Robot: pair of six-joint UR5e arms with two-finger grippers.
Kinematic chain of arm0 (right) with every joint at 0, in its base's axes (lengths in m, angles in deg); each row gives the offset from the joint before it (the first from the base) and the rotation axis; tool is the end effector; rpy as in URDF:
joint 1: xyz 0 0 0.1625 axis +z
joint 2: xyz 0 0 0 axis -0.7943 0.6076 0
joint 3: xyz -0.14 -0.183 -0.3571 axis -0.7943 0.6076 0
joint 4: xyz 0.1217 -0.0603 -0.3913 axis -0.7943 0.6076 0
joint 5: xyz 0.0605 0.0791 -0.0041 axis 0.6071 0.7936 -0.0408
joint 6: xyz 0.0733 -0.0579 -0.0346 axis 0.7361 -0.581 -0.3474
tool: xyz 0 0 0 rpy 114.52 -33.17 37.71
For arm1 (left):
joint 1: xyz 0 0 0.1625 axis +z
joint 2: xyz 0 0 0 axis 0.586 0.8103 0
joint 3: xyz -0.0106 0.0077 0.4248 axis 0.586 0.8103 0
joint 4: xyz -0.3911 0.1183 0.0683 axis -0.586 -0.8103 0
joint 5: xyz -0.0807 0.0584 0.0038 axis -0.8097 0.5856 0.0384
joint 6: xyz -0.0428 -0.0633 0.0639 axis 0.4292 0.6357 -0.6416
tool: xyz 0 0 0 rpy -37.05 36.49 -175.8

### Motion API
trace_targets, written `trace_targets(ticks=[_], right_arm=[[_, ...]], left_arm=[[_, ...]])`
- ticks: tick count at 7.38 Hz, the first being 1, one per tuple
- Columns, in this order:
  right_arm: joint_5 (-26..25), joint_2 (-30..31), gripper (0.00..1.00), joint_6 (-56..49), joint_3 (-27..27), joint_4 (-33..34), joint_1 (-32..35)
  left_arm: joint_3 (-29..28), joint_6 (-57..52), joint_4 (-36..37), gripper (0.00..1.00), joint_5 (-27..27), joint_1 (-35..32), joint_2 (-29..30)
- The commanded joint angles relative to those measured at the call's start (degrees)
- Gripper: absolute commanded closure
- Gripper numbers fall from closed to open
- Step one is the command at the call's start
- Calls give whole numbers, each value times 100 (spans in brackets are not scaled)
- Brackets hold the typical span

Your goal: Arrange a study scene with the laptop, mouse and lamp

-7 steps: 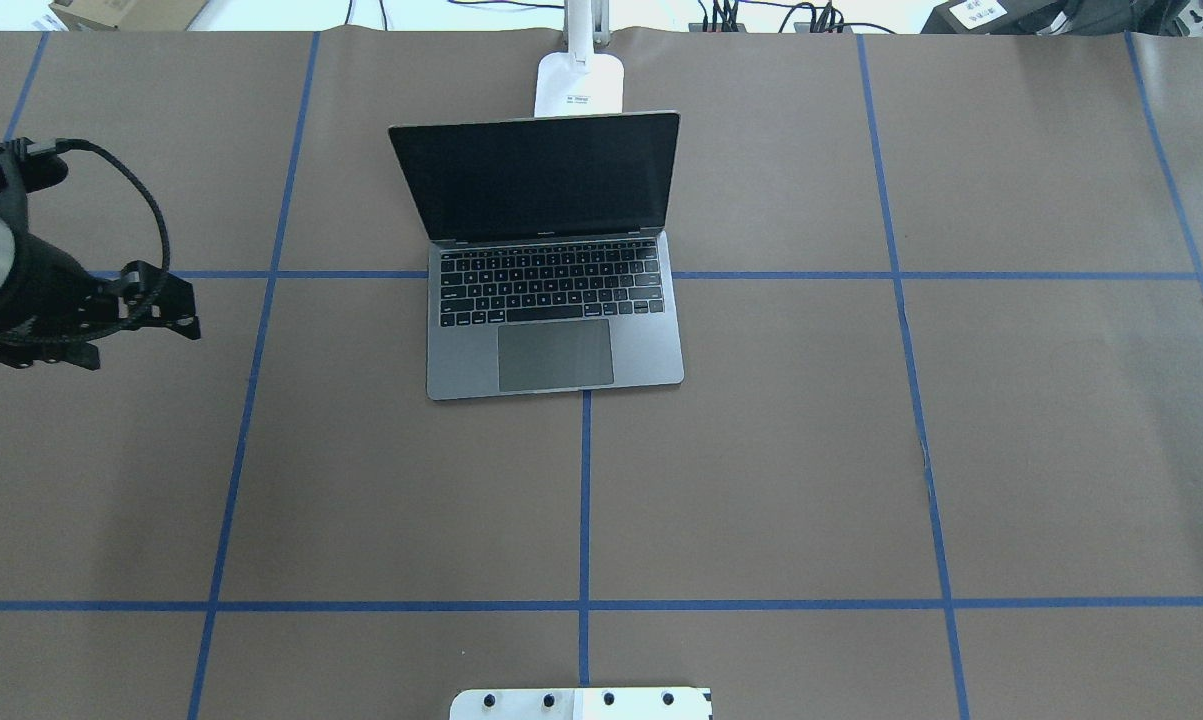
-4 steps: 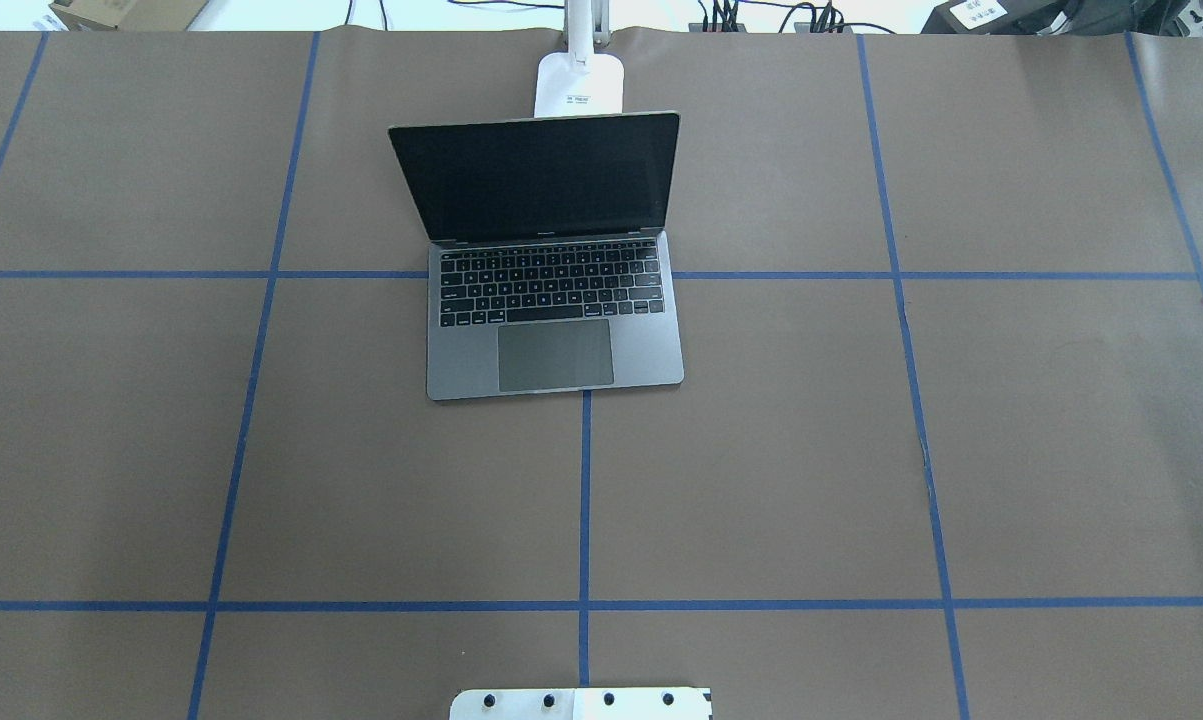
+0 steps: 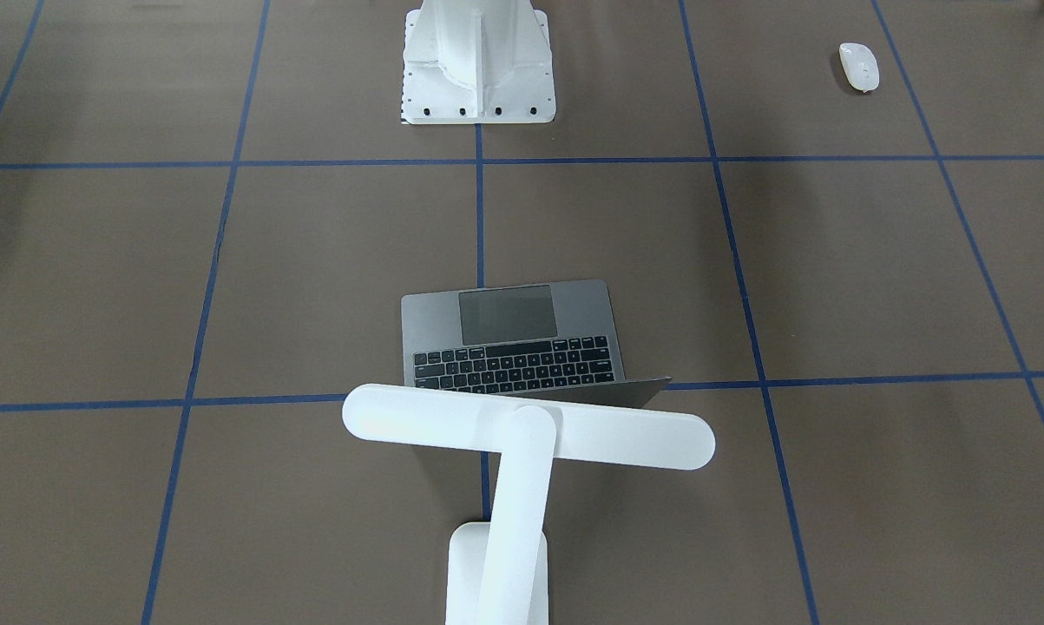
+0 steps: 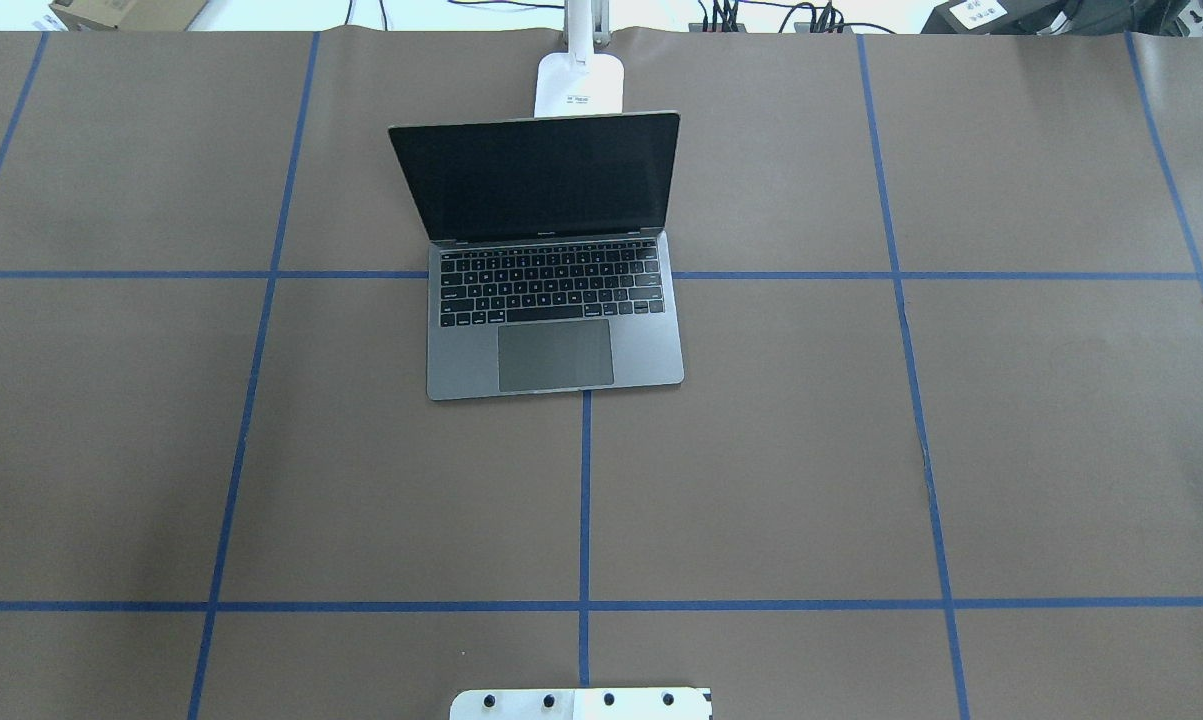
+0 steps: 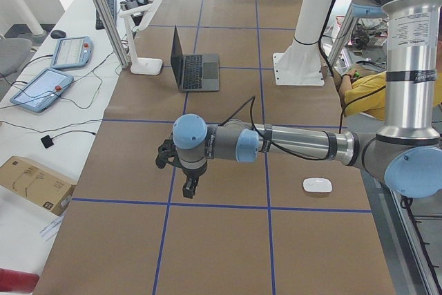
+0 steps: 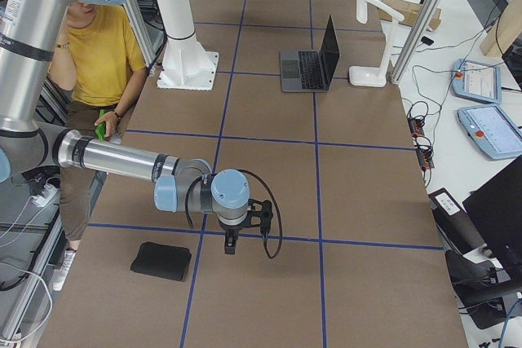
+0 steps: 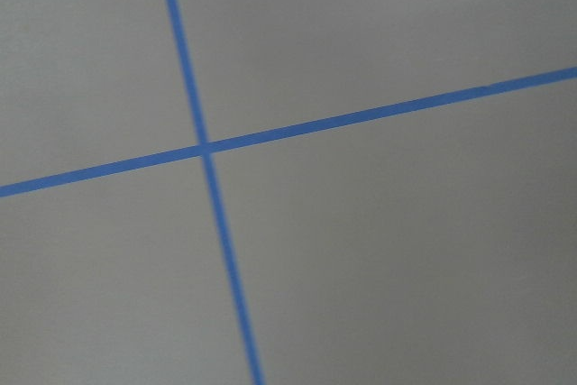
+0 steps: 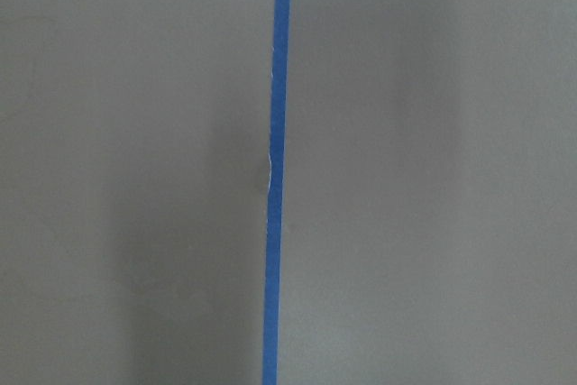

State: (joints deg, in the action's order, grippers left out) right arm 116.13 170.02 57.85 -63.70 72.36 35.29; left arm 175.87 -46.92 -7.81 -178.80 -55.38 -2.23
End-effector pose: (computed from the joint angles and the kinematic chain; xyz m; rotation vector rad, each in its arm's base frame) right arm 0.0493 -0.3183 0.7095 -0.0744 -0.8080 0.0717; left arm -0.0684 -0.4641 0.6205 0.1479 0.8428 0.1807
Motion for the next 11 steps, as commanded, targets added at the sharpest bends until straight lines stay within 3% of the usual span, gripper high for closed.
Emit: trace_targets(ticks=[1,2,3,4,5,7,8,9,10,11], right_arm=[[-233,220,0,188,311,-28,779],[-462,142,0,196,974,-46,1105],[-429,-337,0,178,1738,-55,1770],[-168,-281,0,195,1607,128,2255],[-104,-97,0,248,1370,495,2251],[-410,-323,0,458,1114,1261,2233],[-542,-376,0,1138,930,1429,2216],[-926,-533,0,1945,589,1996,2181],[-886,-561,6,2119,594,2036,2181],[-886,-579,19,2164,629,2045,2146]], left_arm=[[-169,-185,-2,0,-63,-217,-91],[-187,-176,-2,0,-63,-243,-109],[-222,-176,-2,0,-63,-252,-109],[-239,-167,-2,0,-63,-252,-109],[-248,-150,-2,0,-63,-270,-109],[-283,-150,-2,0,-63,-270,-109],[-318,-150,-2,0,-63,-279,-118],[-345,-167,-10,0,-63,-313,-170],[-354,-176,7,0,-11,-409,-188],[-371,-176,16,0,51,-567,-180]])
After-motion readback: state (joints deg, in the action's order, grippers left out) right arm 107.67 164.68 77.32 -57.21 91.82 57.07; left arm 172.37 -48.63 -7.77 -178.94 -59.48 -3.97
